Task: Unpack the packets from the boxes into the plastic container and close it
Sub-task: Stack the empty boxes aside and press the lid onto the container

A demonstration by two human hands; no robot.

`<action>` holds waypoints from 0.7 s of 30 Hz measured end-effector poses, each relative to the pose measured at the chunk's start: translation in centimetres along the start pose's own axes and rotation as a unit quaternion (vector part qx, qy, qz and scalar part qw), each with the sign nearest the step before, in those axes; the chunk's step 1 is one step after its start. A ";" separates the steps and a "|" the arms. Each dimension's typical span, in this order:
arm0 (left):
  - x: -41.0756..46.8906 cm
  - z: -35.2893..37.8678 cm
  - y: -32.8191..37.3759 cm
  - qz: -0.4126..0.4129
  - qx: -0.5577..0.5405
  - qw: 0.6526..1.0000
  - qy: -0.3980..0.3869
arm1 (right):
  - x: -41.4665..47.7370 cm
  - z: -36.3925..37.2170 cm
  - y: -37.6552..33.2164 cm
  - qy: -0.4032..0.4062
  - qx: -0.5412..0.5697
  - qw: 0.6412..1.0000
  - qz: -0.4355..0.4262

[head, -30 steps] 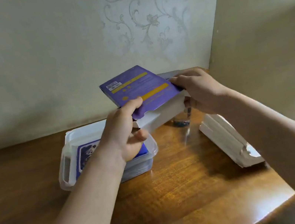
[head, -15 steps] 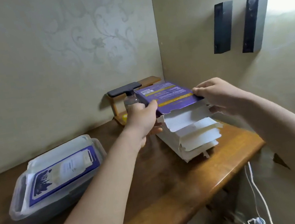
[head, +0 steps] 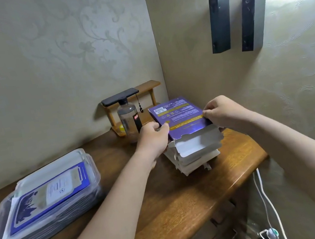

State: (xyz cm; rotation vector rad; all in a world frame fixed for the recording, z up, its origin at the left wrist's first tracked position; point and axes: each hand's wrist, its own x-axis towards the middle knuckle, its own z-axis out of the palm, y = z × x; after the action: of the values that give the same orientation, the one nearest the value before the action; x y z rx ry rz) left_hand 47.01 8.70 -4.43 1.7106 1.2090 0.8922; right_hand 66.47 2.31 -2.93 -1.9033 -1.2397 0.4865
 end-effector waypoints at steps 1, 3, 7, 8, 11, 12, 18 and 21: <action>0.1 0.1 -0.1 -0.001 0.001 1.000 0.001 | 0.2 0.0 0.1 -0.002 -0.003 1.000 0.001; 0.2 0.2 -0.3 -0.003 0.005 1.000 0.004 | 0.6 0.2 0.5 -0.005 -0.008 1.000 0.003; 0.3 0.4 -0.7 -0.015 0.012 1.000 0.011 | 1.1 0.5 1.0 -0.011 -0.023 1.000 0.006; 0.3 0.4 -0.7 -0.016 0.012 1.000 0.014 | 1.1 0.5 1.1 -0.012 -0.024 1.000 0.007; 0.1 0.4 -0.9 -0.020 0.008 1.000 0.016 | 1.3 0.8 1.3 -0.014 -0.028 0.999 0.006; 0.0 0.3 -1.0 -0.018 0.009 1.000 0.014 | 1.4 0.8 1.3 -0.013 -0.032 0.999 0.006; -0.2 0.2 -1.5 -0.022 0.002 1.000 0.019 | 1.8 1.2 1.3 -0.014 -0.040 0.999 0.006; -0.2 0.2 -1.5 -0.022 0.004 1.000 0.018 | 1.8 1.1 1.3 -0.013 -0.051 0.999 0.006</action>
State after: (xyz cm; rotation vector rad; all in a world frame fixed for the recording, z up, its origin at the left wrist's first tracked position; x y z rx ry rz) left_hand 46.55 8.72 -5.87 1.6752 1.2707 0.8969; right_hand 67.27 4.13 -4.46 -1.9960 -1.2927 0.4630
